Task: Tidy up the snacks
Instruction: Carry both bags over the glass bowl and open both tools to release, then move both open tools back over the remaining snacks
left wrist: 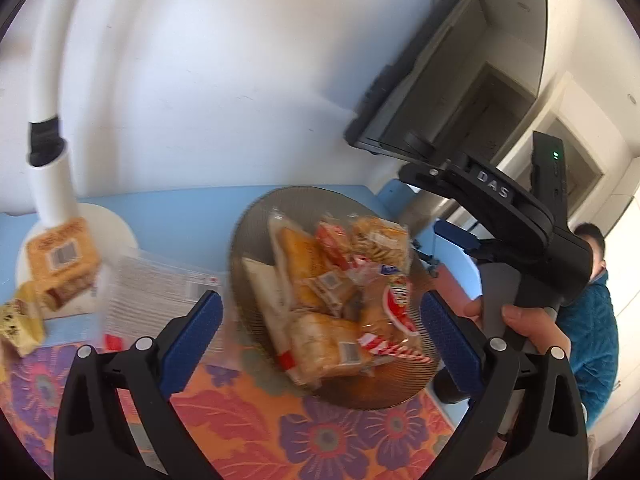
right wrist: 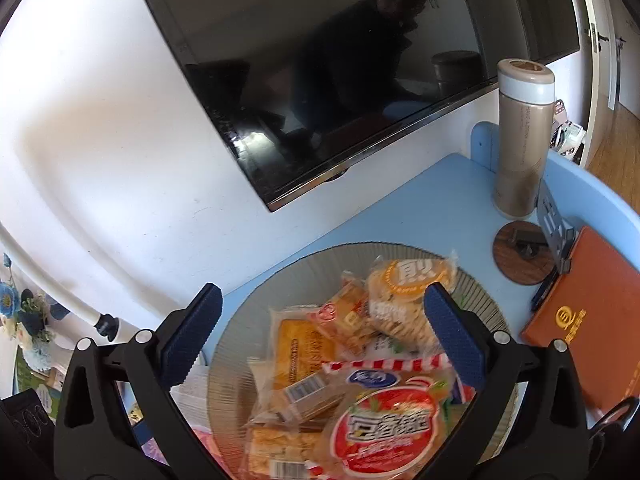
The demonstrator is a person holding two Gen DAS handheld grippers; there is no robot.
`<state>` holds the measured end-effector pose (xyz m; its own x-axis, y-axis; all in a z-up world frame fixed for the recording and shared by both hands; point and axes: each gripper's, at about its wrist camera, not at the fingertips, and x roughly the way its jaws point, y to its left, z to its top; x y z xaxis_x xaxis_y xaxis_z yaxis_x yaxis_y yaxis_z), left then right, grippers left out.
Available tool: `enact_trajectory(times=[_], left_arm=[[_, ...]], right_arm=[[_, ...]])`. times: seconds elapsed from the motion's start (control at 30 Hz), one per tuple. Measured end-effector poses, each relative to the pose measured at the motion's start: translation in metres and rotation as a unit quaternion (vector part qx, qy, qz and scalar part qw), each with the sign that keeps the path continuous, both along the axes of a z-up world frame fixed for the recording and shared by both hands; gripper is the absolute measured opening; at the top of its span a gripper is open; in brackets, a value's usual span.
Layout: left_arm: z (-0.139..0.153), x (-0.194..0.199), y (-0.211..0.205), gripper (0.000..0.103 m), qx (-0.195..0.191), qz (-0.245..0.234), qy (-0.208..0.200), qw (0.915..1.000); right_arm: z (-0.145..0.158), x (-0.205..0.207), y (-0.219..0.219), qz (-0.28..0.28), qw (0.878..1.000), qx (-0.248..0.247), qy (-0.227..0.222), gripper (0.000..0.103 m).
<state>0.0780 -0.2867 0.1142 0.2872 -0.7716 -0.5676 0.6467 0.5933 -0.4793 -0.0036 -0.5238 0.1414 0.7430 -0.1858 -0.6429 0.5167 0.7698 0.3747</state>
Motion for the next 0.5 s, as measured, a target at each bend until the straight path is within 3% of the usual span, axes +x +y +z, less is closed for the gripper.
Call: enact_trajectory(times=[0.2,0.33,0.5], left_arm=[[0.000,0.025,0.077,0.098,0.069,0.076,-0.047,0.9936],[-0.011,0.055,0.138,0.098,0.099,0.133,-0.048,0.9849],[-0.039,0.106,0.207,0.098,0.140,0.225,-0.030,0.9639]], right_arm=[[-0.002,0.016,0.087,0.070,0.997,0.009,-0.029,0.100],[-0.014,0.033,0.161,0.139,0.989,0.021,-0.038,0.100],[-0.043,0.060,0.248,0.225,0.974,-0.024,-0.005,0.100]])
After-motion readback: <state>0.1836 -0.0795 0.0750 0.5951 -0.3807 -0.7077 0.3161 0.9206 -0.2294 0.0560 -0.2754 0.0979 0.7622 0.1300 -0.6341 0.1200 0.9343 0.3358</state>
